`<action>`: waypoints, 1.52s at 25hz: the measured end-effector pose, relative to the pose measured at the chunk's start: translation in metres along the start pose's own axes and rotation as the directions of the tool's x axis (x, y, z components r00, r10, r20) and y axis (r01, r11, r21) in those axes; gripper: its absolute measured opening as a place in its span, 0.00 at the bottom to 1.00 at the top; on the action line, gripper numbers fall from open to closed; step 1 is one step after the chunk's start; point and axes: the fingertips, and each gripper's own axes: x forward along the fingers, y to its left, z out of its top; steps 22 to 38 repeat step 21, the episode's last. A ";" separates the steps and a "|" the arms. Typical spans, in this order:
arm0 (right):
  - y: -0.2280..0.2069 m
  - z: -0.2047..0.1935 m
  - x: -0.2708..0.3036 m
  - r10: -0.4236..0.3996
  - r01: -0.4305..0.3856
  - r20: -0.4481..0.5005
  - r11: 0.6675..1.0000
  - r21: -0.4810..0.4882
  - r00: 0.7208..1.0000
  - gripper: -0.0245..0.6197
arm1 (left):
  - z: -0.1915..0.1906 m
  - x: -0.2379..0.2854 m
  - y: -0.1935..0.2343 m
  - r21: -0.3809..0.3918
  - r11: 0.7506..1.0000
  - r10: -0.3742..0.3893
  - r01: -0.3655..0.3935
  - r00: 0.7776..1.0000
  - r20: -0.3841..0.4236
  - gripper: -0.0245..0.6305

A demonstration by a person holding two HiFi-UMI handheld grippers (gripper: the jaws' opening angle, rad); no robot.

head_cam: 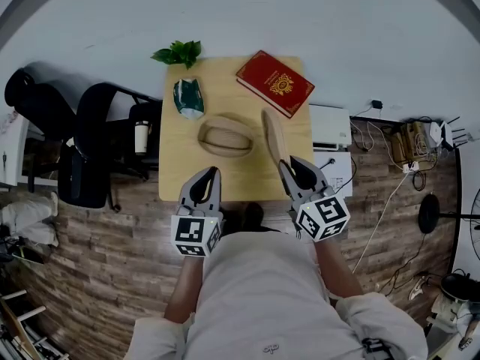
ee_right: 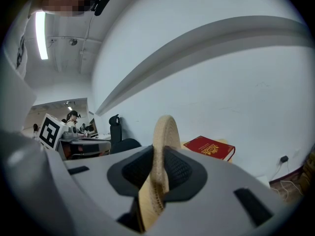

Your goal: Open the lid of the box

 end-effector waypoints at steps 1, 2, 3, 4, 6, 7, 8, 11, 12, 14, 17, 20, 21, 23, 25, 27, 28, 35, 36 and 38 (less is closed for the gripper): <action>0.000 0.000 0.000 -0.001 0.001 -0.001 1.000 0.003 1.000 0.15 | 0.000 -0.001 0.000 -0.001 1.000 0.001 -0.001 1.000 -0.001 0.06; 0.000 -0.001 -0.001 -0.001 0.001 -0.002 1.000 0.004 1.000 0.15 | -0.001 -0.001 0.000 -0.001 1.000 0.001 -0.001 1.000 -0.001 0.06; 0.000 -0.001 -0.001 -0.002 0.002 -0.003 1.000 0.006 1.000 0.15 | -0.001 -0.002 0.001 -0.001 1.000 0.002 -0.002 1.000 -0.001 0.06; 0.000 -0.002 -0.001 -0.002 0.002 -0.004 1.000 0.008 1.000 0.15 | -0.001 -0.002 0.001 -0.002 1.000 0.002 -0.002 1.000 0.000 0.06; 0.000 -0.002 -0.002 -0.003 0.003 -0.005 1.000 0.012 1.000 0.15 | -0.001 -0.003 0.001 -0.004 1.000 0.000 0.000 1.000 0.000 0.06; 0.000 -0.002 -0.003 -0.004 0.004 -0.006 1.000 0.012 1.000 0.15 | -0.001 -0.003 0.001 -0.005 1.000 -0.001 0.001 1.000 0.000 0.06; -0.001 -0.003 -0.004 -0.005 0.005 -0.007 1.000 0.012 1.000 0.15 | -0.001 -0.003 0.001 -0.005 1.000 -0.002 0.002 1.000 0.000 0.06; -0.002 -0.004 -0.004 -0.008 0.008 -0.008 1.000 0.011 1.000 0.15 | -0.002 -0.003 0.000 -0.005 1.000 -0.002 0.002 1.000 -0.001 0.06; -0.002 -0.004 -0.004 -0.009 0.009 -0.009 1.000 0.011 1.000 0.15 | -0.002 -0.003 0.000 -0.005 1.000 -0.002 0.002 1.000 0.000 0.06; -0.003 -0.005 -0.004 -0.011 0.011 -0.010 1.000 0.009 1.000 0.15 | -0.003 -0.003 -0.001 -0.006 1.000 -0.004 0.004 1.000 0.002 0.06; -0.004 -0.004 -0.004 -0.013 0.013 -0.010 1.000 0.009 1.000 0.15 | -0.002 -0.002 0.000 -0.006 1.000 -0.004 0.004 1.000 0.000 0.06; -0.005 -0.003 -0.003 -0.014 0.014 -0.012 1.000 0.009 1.000 0.15 | -0.002 -0.001 0.001 -0.007 1.000 -0.003 0.003 1.000 -0.002 0.06; -0.005 -0.003 -0.002 -0.015 0.015 -0.013 1.000 0.009 1.000 0.15 | -0.001 -0.001 0.002 -0.008 1.000 -0.003 0.003 1.000 -0.002 0.06; -0.005 -0.003 -0.002 -0.015 0.015 -0.013 1.000 0.009 1.000 0.15 | -0.001 -0.001 0.002 -0.008 1.000 -0.003 0.003 1.000 -0.002 0.06; -0.005 -0.003 -0.002 -0.015 0.015 -0.013 1.000 0.009 1.000 0.15 | -0.001 -0.001 0.002 -0.008 1.000 -0.003 0.003 1.000 -0.002 0.06; -0.005 -0.003 -0.002 -0.015 0.015 -0.013 1.000 0.009 1.000 0.15 | -0.001 -0.001 0.002 -0.008 1.000 -0.003 0.003 1.000 -0.002 0.06; -0.005 -0.003 -0.002 -0.015 0.015 -0.013 1.000 0.009 1.000 0.15 | -0.001 -0.001 0.002 -0.008 1.000 -0.003 0.003 1.000 -0.002 0.06; -0.005 -0.003 -0.002 -0.015 0.015 -0.013 1.000 0.009 1.000 0.15 | -0.001 -0.001 0.002 -0.008 1.000 -0.003 0.003 1.000 -0.002 0.06; -0.005 -0.003 -0.002 -0.015 0.015 -0.013 1.000 0.009 1.000 0.15 | -0.001 -0.001 0.002 -0.008 1.000 -0.003 0.003 1.000 -0.002 0.06; -0.005 -0.003 -0.002 -0.015 0.015 -0.013 1.000 0.009 1.000 0.15 | -0.001 -0.001 0.002 -0.008 1.000 -0.003 0.003 1.000 -0.002 0.06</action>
